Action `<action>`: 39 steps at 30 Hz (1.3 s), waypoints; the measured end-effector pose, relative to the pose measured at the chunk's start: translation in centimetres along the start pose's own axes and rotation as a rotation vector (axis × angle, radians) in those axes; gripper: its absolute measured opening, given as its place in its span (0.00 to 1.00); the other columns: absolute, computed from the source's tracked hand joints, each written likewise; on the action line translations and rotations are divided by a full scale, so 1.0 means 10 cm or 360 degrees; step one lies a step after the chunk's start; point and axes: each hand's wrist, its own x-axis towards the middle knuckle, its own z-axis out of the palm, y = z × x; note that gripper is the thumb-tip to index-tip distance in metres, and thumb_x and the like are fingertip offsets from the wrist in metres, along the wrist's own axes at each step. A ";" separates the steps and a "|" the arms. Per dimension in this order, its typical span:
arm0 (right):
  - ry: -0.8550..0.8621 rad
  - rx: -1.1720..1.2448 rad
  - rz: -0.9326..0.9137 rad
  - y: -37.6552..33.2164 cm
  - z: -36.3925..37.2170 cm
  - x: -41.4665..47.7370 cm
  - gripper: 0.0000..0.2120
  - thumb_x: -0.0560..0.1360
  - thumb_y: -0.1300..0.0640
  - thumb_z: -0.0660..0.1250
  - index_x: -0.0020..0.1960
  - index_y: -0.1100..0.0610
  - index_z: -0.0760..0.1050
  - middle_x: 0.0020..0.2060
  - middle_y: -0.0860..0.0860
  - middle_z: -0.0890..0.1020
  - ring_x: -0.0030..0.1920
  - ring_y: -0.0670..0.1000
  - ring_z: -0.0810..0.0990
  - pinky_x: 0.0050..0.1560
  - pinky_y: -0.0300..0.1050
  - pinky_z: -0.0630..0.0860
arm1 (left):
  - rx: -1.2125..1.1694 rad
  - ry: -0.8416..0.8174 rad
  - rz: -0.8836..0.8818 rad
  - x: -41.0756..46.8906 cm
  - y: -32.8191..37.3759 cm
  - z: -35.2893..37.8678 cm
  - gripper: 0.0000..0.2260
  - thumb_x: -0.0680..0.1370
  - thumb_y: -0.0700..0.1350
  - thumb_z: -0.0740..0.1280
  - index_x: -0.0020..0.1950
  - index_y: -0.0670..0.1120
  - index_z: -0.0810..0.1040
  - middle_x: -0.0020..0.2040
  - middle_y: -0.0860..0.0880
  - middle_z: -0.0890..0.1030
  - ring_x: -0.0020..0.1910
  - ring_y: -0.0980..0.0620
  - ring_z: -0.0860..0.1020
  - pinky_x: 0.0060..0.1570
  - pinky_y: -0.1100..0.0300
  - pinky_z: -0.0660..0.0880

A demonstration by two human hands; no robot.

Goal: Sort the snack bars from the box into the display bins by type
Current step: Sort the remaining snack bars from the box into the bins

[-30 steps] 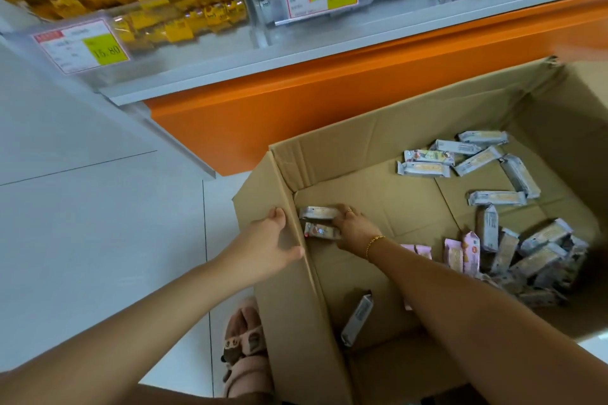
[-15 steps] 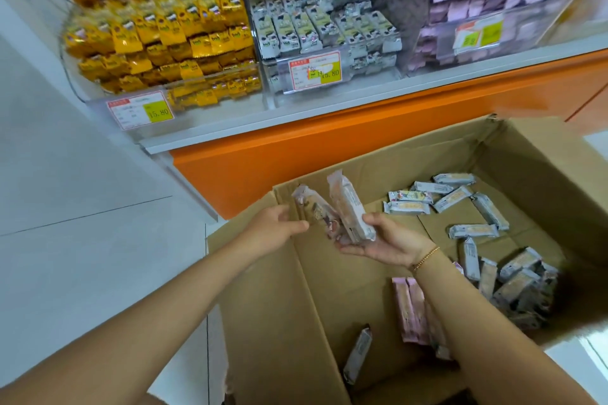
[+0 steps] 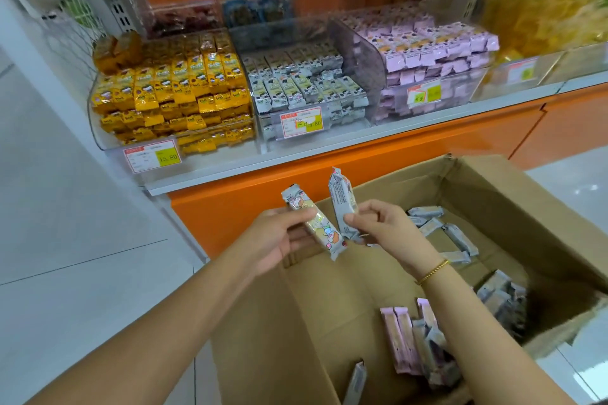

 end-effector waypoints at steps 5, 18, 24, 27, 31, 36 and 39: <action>0.0188 -0.0271 -0.0335 -0.08 0.08 -0.12 0.10 0.73 0.58 0.71 0.54 0.55 0.77 0.39 0.41 0.83 0.39 0.38 0.81 0.38 0.32 0.75 | 0.0233 -0.0137 -0.0240 -0.05 0.05 -0.01 0.13 0.80 0.47 0.63 0.63 0.44 0.73 0.47 0.40 0.82 0.43 0.44 0.81 0.44 0.51 0.80; 0.0004 -0.0823 -0.0657 -0.28 -0.04 -0.12 0.17 0.73 0.54 0.71 0.61 0.44 0.76 0.50 0.35 0.78 0.52 0.35 0.75 0.46 0.28 0.73 | 0.0974 -0.0439 -0.0354 -0.13 0.16 0.03 0.18 0.77 0.42 0.68 0.66 0.50 0.72 0.56 0.51 0.78 0.55 0.55 0.75 0.55 0.58 0.74; -0.0104 -0.0922 -0.0472 -0.25 -0.17 -0.13 0.18 0.72 0.55 0.72 0.60 0.43 0.76 0.47 0.35 0.77 0.48 0.35 0.76 0.42 0.29 0.75 | 0.0782 -0.0237 -0.0174 -0.05 0.13 0.03 0.17 0.70 0.32 0.73 0.57 0.42 0.77 0.47 0.46 0.84 0.42 0.52 0.83 0.42 0.59 0.81; -0.0062 -0.0851 -0.0469 -0.22 -0.18 -0.13 0.18 0.72 0.54 0.72 0.60 0.42 0.75 0.46 0.33 0.77 0.48 0.31 0.76 0.39 0.28 0.74 | 0.0645 -0.0135 -0.0105 0.00 0.18 0.01 0.15 0.69 0.31 0.73 0.54 0.39 0.78 0.48 0.44 0.84 0.42 0.52 0.84 0.40 0.63 0.80; 0.0013 -0.0738 -0.0471 -0.19 -0.22 -0.10 0.20 0.71 0.54 0.72 0.62 0.43 0.76 0.47 0.39 0.80 0.50 0.43 0.78 0.42 0.36 0.79 | 0.0496 -0.0041 -0.0075 0.04 0.21 0.03 0.15 0.70 0.36 0.73 0.55 0.37 0.78 0.49 0.41 0.84 0.45 0.49 0.84 0.43 0.61 0.81; -0.0053 -0.0590 -0.0492 -0.26 -0.19 -0.10 0.23 0.73 0.53 0.71 0.67 0.47 0.73 0.52 0.41 0.79 0.54 0.45 0.78 0.48 0.43 0.80 | 0.0366 0.0038 0.0006 0.09 0.29 0.07 0.10 0.72 0.41 0.72 0.52 0.40 0.79 0.46 0.43 0.85 0.45 0.49 0.84 0.45 0.60 0.81; -0.0034 -0.1005 -0.0568 -0.35 -0.09 -0.05 0.34 0.69 0.47 0.74 0.72 0.48 0.66 0.56 0.39 0.74 0.55 0.40 0.73 0.53 0.31 0.74 | 0.0303 0.0102 0.0042 0.13 0.40 0.08 0.10 0.73 0.43 0.71 0.51 0.40 0.79 0.45 0.43 0.85 0.44 0.49 0.84 0.43 0.61 0.81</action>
